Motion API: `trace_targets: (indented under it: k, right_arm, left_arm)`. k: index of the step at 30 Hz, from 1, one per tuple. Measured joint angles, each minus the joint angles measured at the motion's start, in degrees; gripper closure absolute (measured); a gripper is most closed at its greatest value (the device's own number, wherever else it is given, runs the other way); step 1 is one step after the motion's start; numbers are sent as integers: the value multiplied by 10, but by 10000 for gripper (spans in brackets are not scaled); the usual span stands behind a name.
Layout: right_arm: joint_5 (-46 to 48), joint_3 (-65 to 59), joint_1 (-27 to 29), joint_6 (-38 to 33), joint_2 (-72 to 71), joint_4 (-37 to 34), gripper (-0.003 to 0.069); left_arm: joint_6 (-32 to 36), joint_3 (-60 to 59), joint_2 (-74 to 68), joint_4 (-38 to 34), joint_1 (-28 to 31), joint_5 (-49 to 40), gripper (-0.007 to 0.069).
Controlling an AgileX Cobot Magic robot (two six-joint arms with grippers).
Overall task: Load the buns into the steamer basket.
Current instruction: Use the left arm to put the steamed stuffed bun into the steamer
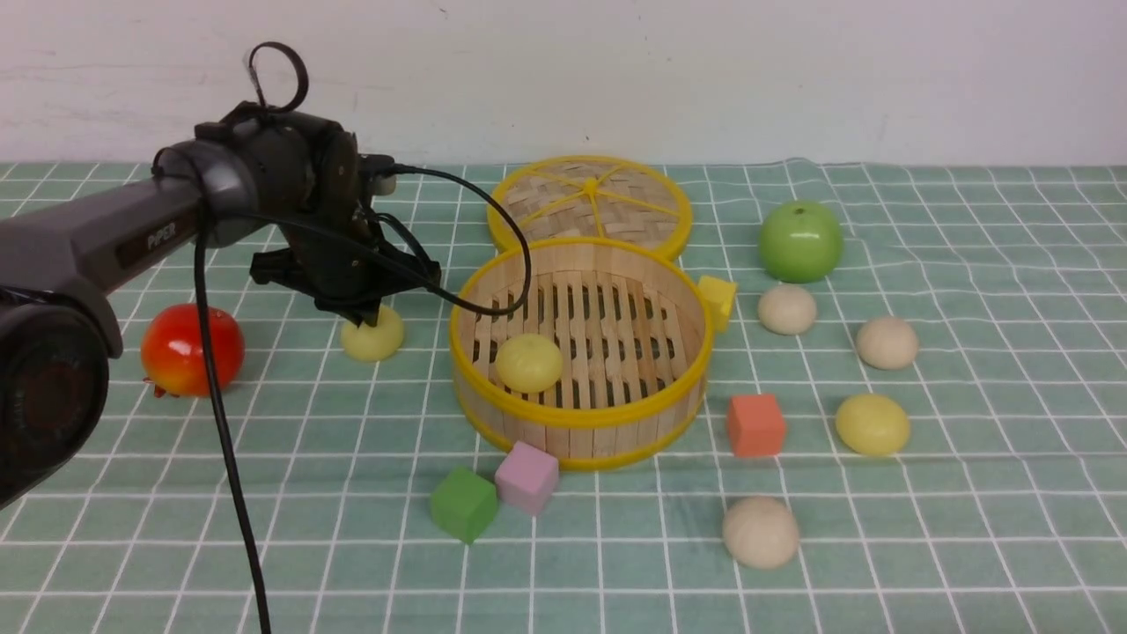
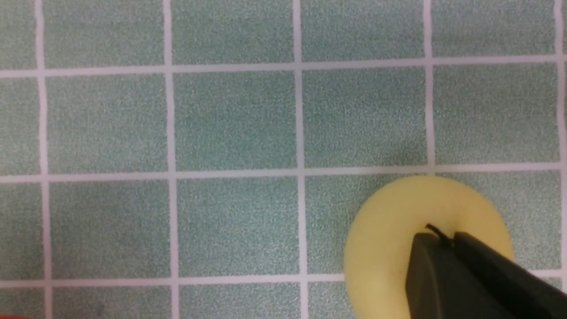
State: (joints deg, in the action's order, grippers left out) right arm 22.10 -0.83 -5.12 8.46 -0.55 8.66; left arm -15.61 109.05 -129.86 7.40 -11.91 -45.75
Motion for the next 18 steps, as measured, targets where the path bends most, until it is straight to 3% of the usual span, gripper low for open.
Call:
trace_targets:
  k: [12,18]
  right_arm:
    - [0,0,0,0,0,0,419]
    - [0,0,0,0,0,0,419]
  left_arm:
    - [0,0,61,-5,-1,-16,638]
    - [36,0,98,-81,-19,-17,638]
